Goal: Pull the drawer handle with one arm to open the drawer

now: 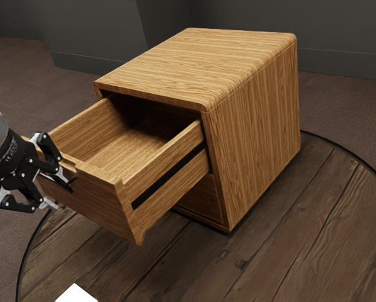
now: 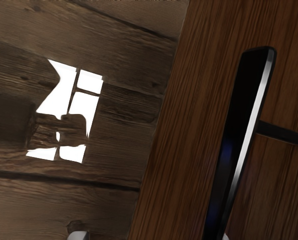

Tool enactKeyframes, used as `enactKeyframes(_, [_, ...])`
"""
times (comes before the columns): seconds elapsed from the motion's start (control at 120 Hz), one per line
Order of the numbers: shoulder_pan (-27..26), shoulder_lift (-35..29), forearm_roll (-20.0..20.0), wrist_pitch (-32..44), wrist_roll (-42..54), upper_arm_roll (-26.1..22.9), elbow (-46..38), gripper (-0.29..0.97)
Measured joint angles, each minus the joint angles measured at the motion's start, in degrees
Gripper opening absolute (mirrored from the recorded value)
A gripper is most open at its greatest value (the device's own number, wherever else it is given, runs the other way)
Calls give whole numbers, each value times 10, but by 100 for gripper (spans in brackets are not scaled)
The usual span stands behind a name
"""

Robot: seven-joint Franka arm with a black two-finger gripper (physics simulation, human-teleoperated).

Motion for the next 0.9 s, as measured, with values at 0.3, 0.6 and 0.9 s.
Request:
enactKeyframes(0.3, [4, -11, 15, -1, 1, -14, 45, 30])
enactKeyframes(0.6, [-47, 254, 33, -252, 3, -25, 434, 58])
enactKeyframes(0.9, [-57, 225, 65, -322, 10, 2, 370, 66])
